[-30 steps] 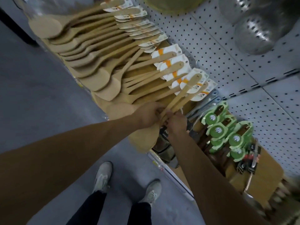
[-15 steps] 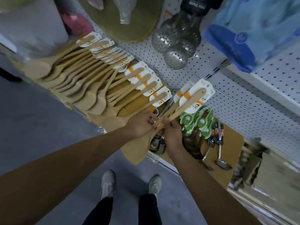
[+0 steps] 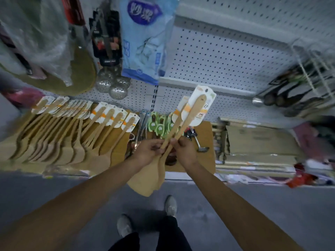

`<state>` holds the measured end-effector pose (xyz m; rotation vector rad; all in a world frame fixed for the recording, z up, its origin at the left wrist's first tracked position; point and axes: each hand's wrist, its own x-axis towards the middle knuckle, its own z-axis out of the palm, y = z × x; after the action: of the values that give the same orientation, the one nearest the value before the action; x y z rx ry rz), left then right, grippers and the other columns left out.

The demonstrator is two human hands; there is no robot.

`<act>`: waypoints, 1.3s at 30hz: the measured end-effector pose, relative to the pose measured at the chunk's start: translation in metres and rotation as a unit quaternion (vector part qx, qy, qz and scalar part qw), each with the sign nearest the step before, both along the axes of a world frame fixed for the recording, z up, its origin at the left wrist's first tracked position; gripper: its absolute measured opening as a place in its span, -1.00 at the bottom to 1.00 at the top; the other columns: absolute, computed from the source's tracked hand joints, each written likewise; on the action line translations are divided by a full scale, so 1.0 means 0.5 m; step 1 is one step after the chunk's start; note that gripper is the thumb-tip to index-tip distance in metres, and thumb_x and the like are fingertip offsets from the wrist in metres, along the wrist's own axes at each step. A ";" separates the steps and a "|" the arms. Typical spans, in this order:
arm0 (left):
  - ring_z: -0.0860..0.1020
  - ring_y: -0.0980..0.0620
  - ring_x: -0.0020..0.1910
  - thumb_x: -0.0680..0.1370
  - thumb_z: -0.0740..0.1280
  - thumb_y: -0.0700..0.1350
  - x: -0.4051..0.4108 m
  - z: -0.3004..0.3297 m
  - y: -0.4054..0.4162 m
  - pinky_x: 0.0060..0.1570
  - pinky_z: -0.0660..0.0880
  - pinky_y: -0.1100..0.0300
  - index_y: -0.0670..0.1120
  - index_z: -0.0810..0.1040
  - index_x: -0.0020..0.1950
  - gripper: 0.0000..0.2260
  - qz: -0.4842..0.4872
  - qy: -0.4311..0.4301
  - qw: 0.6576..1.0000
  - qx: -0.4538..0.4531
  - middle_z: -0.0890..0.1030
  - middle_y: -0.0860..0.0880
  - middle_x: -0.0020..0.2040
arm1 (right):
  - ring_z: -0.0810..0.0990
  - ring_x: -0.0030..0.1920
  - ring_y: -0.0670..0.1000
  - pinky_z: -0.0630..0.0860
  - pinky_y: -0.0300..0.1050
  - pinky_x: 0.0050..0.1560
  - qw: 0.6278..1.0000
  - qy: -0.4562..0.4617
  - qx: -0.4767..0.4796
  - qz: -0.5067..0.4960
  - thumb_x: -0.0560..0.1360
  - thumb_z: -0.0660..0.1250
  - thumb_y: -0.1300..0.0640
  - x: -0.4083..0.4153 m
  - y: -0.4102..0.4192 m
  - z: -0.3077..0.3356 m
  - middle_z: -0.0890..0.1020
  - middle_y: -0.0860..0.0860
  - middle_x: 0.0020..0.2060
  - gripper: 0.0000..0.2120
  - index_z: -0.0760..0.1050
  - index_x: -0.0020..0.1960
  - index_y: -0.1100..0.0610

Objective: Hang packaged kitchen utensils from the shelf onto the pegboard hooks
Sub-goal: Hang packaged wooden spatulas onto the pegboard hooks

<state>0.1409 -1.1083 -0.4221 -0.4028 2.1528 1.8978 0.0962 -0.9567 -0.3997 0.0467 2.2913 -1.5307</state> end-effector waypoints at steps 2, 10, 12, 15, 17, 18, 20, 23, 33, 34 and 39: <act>0.58 0.05 -0.12 0.53 0.35 -0.45 -0.003 0.042 0.043 -0.03 0.54 0.29 -0.25 0.61 0.20 -0.72 0.002 -0.008 1.000 0.011 0.61 -0.03 -0.16 | 0.66 -0.18 0.11 0.64 0.04 -0.22 1.000 0.003 -0.011 -0.016 0.62 0.27 0.09 0.010 0.052 0.035 0.68 0.20 -0.16 -0.73 0.53 0.06 0.32; 0.66 -0.16 -0.14 0.41 0.47 -0.46 -0.036 0.172 0.228 -0.05 0.65 -0.13 -0.07 0.53 -0.07 -0.68 -0.072 0.007 0.997 0.004 0.64 -0.05 -0.27 | 0.65 -0.30 0.06 0.62 0.09 -0.26 0.994 0.077 0.037 -0.069 0.55 0.36 0.10 0.020 0.291 0.130 0.62 -0.02 -0.36 -0.88 0.49 -0.16 0.03; 0.68 -0.09 -0.16 0.44 0.45 -0.46 -0.044 0.205 0.284 -0.16 0.67 -0.01 -0.07 0.54 0.03 -0.67 -0.094 0.031 0.995 0.006 0.67 -0.07 -0.22 | 0.65 -0.19 0.12 0.61 0.17 -0.15 0.990 0.105 0.051 -0.077 0.48 0.38 0.00 0.012 0.357 0.145 0.65 -0.01 -0.27 -0.93 0.51 -0.17 -0.09; 0.68 -0.03 -0.18 0.49 0.44 -0.37 -0.061 0.252 0.373 -0.25 0.65 0.12 -0.04 0.57 0.05 -0.73 -0.117 0.082 0.990 -0.002 0.67 -0.12 -0.12 | 0.67 -0.16 0.10 0.61 0.16 -0.09 0.987 0.122 0.044 -0.091 0.53 0.36 0.16 0.011 0.451 0.194 0.68 0.05 -0.22 -0.95 0.54 -0.08 0.03; 0.68 -0.06 -0.20 0.55 0.41 -0.28 -0.076 0.273 0.432 -0.23 0.66 0.09 -0.06 0.58 0.06 -0.84 -0.127 0.100 0.987 -0.003 0.67 -0.17 -0.06 | 0.67 -0.15 0.13 0.62 0.17 -0.07 0.987 0.127 0.026 -0.099 0.53 0.37 0.25 0.011 0.516 0.225 0.68 0.10 -0.19 -0.94 0.53 -0.03 0.12; 0.69 -0.06 -0.20 0.57 0.39 -0.24 -0.085 0.281 0.462 -0.21 0.65 0.07 -0.09 0.58 0.10 -0.88 -0.131 0.107 0.986 -0.008 0.68 -0.18 -0.03 | 0.67 -0.15 0.13 0.62 0.16 -0.07 0.986 0.132 0.021 -0.101 0.51 0.39 0.27 0.009 0.551 0.238 0.67 0.10 -0.21 -0.91 0.53 -0.04 0.11; 0.70 -0.06 -0.19 0.59 0.39 -0.15 -0.101 0.297 0.524 -0.17 0.67 0.02 -0.08 0.61 0.12 -0.88 -0.138 0.123 0.982 -0.034 0.70 -0.11 -0.02 | 0.67 -0.19 0.11 0.62 0.16 -0.10 0.983 0.145 0.026 -0.106 0.47 0.44 0.25 0.005 0.623 0.257 0.65 0.07 -0.26 -0.85 0.53 -0.06 0.05; 0.70 0.06 -0.23 0.58 0.40 -0.14 -0.116 0.332 0.620 -0.20 0.65 0.14 -0.03 0.64 0.10 -0.88 -0.156 0.152 0.974 -0.066 0.70 0.00 -0.05 | 0.67 -0.21 0.01 0.61 0.15 -0.10 0.983 0.154 0.028 -0.100 0.50 0.43 0.19 -0.001 0.730 0.281 0.65 0.02 -0.29 -0.90 0.53 -0.08 0.05; 0.70 0.12 -0.16 0.54 0.44 -0.12 -0.182 0.358 0.890 -0.14 0.65 0.17 -0.04 0.68 0.03 -0.91 -0.186 0.210 0.954 -0.105 0.73 0.06 -0.14 | 0.66 -0.15 0.07 0.61 0.17 -0.05 0.967 0.199 0.054 -0.151 0.56 0.36 0.11 -0.019 1.029 0.322 0.65 0.01 -0.22 -0.86 0.52 -0.14 -0.10; 0.69 0.16 -0.17 0.53 0.45 -0.12 -0.190 0.356 0.911 -0.16 0.63 0.25 -0.02 0.68 0.02 -0.92 -0.192 0.213 0.952 -0.111 0.72 0.08 -0.15 | 0.66 -0.16 0.08 0.61 0.19 -0.06 0.965 0.199 0.057 -0.160 0.55 0.37 0.10 -0.024 1.052 0.320 0.64 0.01 -0.23 -0.86 0.53 -0.16 -0.10; 0.66 0.22 -0.21 0.52 0.47 -0.11 -0.246 0.343 0.999 -0.24 0.57 0.34 -0.01 0.70 0.01 -0.91 -0.233 0.229 0.938 -0.114 0.71 0.09 -0.16 | 0.68 -0.19 0.06 0.62 0.21 -0.09 0.957 0.201 0.043 -0.207 0.51 0.42 0.12 -0.068 1.141 0.308 0.64 -0.05 -0.28 -0.94 0.59 -0.13 -0.01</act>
<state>0.0179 -0.6088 -0.2506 0.5287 2.4695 1.5807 0.0620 -0.3862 -0.2455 0.2788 2.8071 -1.7692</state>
